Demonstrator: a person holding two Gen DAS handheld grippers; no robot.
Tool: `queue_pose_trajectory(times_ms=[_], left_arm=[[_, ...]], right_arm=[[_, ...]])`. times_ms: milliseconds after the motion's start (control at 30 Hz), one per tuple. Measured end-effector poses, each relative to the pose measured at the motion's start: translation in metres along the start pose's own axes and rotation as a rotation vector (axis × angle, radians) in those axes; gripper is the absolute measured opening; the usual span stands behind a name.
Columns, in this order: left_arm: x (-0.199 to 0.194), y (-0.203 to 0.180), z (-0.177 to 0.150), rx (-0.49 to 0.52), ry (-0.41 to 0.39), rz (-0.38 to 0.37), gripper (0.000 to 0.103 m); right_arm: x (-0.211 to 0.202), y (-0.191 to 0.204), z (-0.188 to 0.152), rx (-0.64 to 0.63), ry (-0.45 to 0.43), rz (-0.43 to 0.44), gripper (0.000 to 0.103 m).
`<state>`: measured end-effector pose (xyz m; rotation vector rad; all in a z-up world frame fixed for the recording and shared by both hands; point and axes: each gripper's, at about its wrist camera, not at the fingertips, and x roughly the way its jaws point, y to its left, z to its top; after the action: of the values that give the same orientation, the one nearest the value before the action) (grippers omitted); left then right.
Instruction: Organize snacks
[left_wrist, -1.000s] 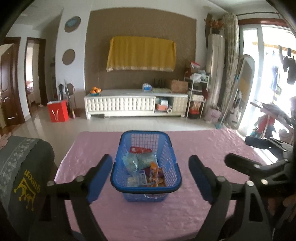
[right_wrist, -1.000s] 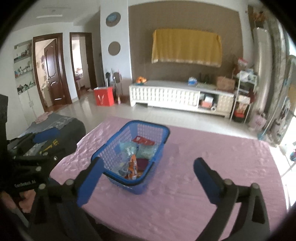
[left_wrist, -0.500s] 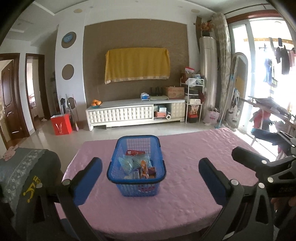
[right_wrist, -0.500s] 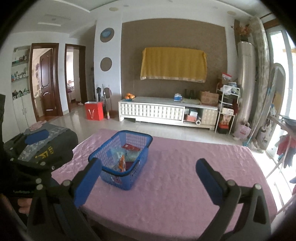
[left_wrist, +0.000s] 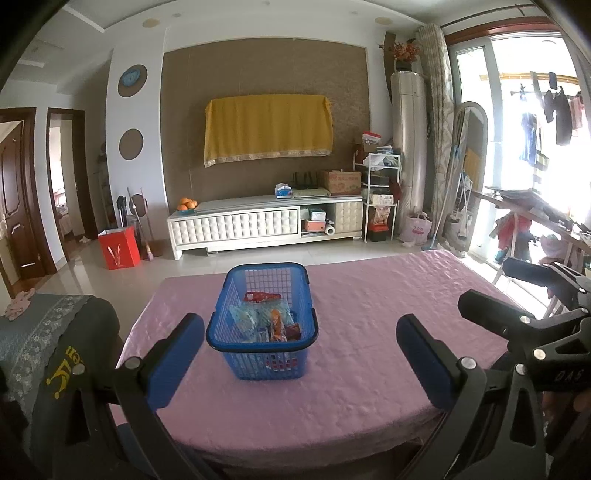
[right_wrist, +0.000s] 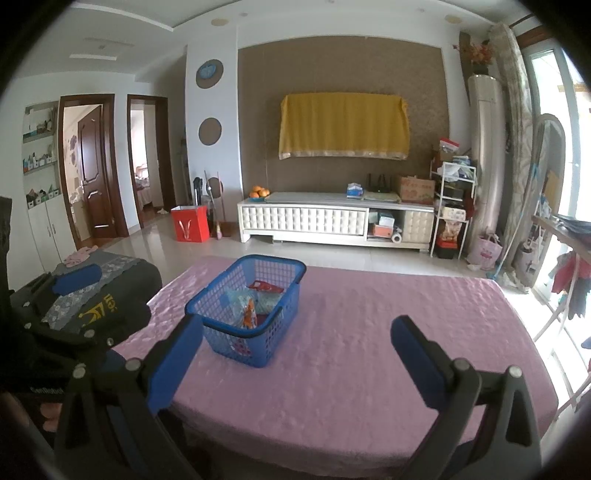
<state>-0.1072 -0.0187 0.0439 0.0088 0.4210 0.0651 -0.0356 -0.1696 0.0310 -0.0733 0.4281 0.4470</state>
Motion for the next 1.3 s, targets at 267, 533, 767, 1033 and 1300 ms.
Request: queue_pose_trajectory(times_ms=[267,533,767,1033,1300], left_arm=[[-0.0031,-0.001,-0.0021,-0.002,0.002,0.012,0.103],[-0.003,0.0008,-0.0013,-0.001,0.002,0.011,0.103],[-0.0025,0.0018,-0.0009,-0.004,0.005,0.007,0.103],[-0.0037,-0.0009,-0.0013,-0.006,0.01,0.004,0.103],[-0.0027,-0.0058,-0.0016,-0.008,0.015,-0.002,0.103]], right_arm=[[-0.0007,0.0003,-0.0021,0.001,0.0,-0.002,0.103],[-0.0052,0.0006,-0.0048,-0.001,0.002,-0.005,0.103],[-0.0064,-0.0018,-0.0047,-0.002,0.005,-0.012,0.103],[-0.0074,-0.0027,-0.0039,0.001,0.013,-0.015,0.103],[-0.0071,-0.0033,-0.0037,0.004,0.016,-0.013,0.103]])
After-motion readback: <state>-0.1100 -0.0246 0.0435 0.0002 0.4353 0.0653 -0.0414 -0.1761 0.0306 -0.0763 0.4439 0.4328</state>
